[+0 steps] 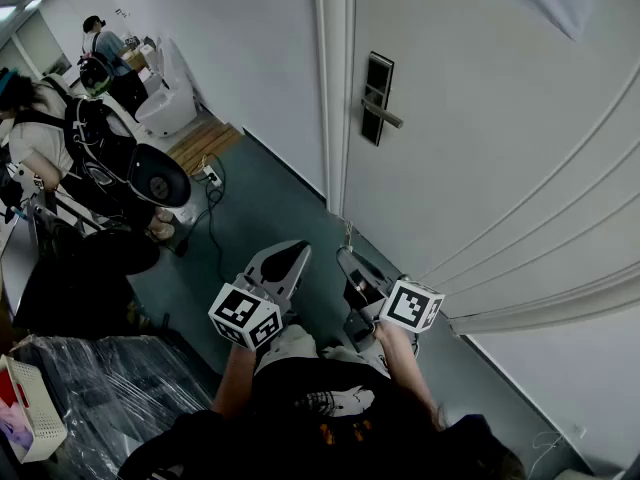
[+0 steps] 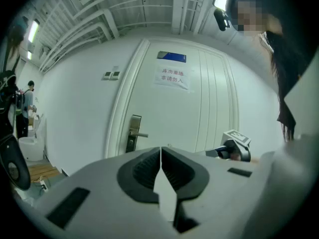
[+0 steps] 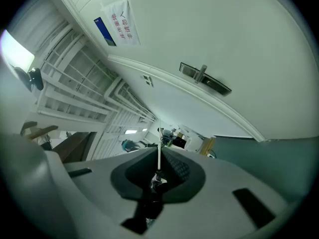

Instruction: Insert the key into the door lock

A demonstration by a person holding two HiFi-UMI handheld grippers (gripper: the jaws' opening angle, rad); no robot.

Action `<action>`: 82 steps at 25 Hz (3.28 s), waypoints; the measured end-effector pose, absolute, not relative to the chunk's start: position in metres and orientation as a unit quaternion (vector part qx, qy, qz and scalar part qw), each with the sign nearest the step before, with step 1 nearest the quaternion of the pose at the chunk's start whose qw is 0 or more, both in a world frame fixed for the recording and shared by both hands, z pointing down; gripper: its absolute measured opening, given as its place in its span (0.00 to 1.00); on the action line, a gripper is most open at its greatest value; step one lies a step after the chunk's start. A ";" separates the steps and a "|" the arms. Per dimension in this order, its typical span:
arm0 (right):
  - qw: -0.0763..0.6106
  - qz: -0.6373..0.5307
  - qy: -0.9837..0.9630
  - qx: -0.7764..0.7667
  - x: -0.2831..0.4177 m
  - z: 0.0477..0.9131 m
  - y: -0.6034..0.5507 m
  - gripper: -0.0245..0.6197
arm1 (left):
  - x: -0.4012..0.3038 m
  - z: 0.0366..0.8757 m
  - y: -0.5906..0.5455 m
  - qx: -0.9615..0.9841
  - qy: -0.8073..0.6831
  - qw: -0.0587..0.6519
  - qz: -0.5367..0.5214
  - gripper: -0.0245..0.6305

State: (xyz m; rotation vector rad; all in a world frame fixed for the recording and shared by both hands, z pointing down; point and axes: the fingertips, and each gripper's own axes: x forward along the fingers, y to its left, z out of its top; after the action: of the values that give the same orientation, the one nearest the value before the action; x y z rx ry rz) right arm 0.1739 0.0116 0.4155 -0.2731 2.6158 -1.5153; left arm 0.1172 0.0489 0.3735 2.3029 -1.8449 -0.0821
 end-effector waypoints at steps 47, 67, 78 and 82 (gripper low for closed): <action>0.094 -0.506 0.828 -0.224 0.027 0.434 -0.053 0.07 | -0.042 0.394 -0.004 0.851 -0.511 0.120 -0.027 0.06; 0.097 -0.531 0.815 -0.210 0.030 0.455 -0.221 0.07 | -0.036 0.394 -0.192 0.854 -0.508 0.116 0.005 0.06; 0.114 -0.548 0.801 -0.214 0.034 0.471 -0.250 0.07 | -0.027 0.410 -0.222 0.863 -0.487 0.136 0.020 0.06; 0.127 -0.551 0.792 -0.230 0.035 0.471 -0.252 0.07 | -0.026 0.411 -0.224 0.877 -0.461 0.135 0.022 0.06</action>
State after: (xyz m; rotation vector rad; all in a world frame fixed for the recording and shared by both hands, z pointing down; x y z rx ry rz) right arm 0.0352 -0.2517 0.4713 -0.6704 2.3066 -1.6026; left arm -0.0256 -0.2240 0.4107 2.5398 -1.3366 0.0643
